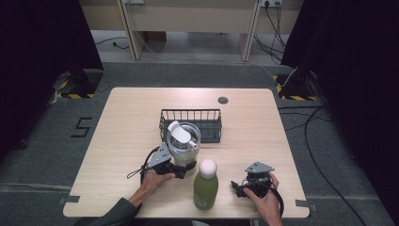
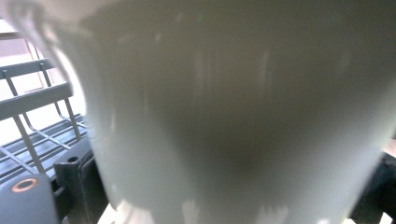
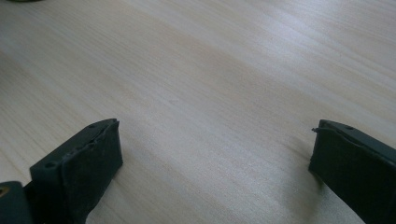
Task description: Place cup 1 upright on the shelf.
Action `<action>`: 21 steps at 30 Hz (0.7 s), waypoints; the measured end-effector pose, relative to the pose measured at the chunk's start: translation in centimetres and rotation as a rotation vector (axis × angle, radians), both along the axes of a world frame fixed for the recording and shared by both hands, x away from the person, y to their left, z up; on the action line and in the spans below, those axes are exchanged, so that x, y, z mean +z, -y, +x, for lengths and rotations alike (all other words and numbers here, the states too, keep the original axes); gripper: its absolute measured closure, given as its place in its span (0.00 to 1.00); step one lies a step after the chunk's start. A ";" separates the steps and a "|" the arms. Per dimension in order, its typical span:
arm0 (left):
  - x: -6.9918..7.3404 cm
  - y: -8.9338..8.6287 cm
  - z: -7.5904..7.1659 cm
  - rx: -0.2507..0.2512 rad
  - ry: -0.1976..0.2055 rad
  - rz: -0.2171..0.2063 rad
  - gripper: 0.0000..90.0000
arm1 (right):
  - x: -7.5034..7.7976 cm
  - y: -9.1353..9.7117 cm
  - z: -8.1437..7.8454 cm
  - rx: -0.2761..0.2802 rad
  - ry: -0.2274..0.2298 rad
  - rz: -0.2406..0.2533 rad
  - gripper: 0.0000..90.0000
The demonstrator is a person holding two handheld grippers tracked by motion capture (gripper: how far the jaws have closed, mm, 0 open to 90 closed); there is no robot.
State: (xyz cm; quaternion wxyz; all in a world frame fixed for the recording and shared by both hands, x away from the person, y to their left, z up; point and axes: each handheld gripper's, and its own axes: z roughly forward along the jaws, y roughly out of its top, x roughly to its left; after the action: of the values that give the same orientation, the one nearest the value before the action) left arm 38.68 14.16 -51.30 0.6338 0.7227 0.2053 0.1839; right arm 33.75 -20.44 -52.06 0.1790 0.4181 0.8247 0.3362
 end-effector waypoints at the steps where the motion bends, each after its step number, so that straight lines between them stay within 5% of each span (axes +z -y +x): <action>1: 0.0 0.0 0.0 0.002 0.001 -0.001 0.12 | 0.0 0.0 0.0 -0.001 0.000 0.000 0.03; 21: 1.7 -1.0 0.3 0.037 -0.003 -0.002 0.12 | 0.0 0.0 0.0 0.003 0.001 -0.001 0.03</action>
State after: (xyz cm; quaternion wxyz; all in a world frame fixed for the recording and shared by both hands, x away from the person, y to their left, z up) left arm 38.96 15.21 -49.60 0.6308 0.7185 0.2197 0.1942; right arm 33.77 -20.45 -52.06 0.1792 0.4165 0.8254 0.3363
